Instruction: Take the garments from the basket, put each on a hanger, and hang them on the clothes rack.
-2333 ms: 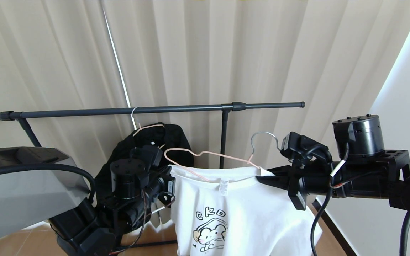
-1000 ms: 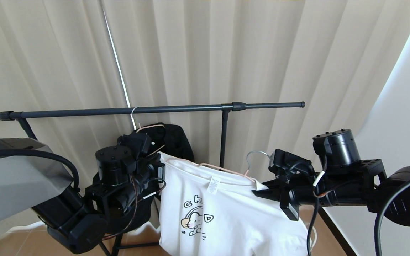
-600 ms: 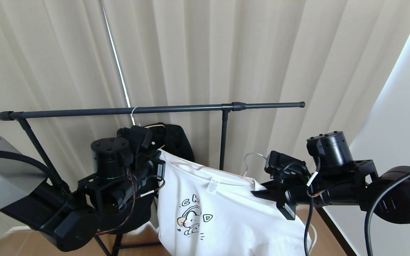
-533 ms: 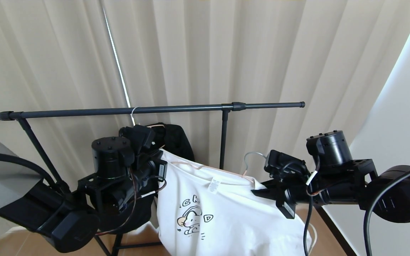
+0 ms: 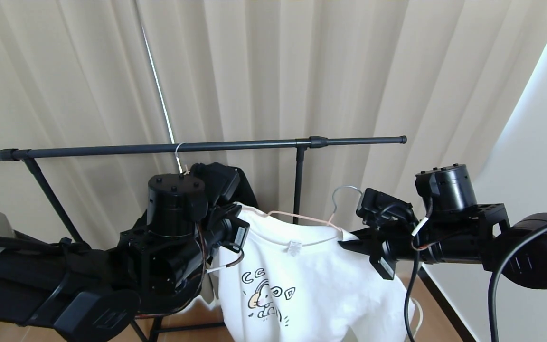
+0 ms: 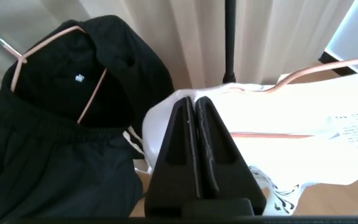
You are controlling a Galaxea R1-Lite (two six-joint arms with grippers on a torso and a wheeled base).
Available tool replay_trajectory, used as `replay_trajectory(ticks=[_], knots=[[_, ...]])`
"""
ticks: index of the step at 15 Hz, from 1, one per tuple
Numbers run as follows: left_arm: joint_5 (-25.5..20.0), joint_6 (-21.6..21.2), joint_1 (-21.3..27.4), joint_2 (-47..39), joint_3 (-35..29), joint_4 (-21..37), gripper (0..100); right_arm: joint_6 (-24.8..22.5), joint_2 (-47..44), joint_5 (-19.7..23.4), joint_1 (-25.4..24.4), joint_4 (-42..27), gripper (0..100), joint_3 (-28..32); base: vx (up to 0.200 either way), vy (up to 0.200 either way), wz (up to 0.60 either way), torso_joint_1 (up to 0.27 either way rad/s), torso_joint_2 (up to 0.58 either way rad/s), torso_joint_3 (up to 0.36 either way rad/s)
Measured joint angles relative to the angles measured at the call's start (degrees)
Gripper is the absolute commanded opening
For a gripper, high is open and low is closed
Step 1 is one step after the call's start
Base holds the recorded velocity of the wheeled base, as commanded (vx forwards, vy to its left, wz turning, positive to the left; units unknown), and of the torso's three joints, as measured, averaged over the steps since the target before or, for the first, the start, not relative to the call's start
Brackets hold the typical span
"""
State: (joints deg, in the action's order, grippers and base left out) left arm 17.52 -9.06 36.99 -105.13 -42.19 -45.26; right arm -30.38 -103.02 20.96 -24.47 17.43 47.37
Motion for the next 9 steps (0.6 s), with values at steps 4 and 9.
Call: replay_trajectory(ticks=[4, 9], knots=[[-0.01, -0.24, 3.11, 2.02, -2.23, 4.75, 0, 0.00, -0.10, -0.11, 0.09, 0.02, 0, 0.28, 0.000, 0.000, 0.00, 0.000, 0.00, 0.000], [-0.06, 1.10, 7.47, 4.78, -5.57, 9.24, 0, 0.09, -1.44, -1.06, -0.41, 0.20, 0, 0.44, 0.000, 0.000, 0.00, 0.000, 0.00, 0.000]])
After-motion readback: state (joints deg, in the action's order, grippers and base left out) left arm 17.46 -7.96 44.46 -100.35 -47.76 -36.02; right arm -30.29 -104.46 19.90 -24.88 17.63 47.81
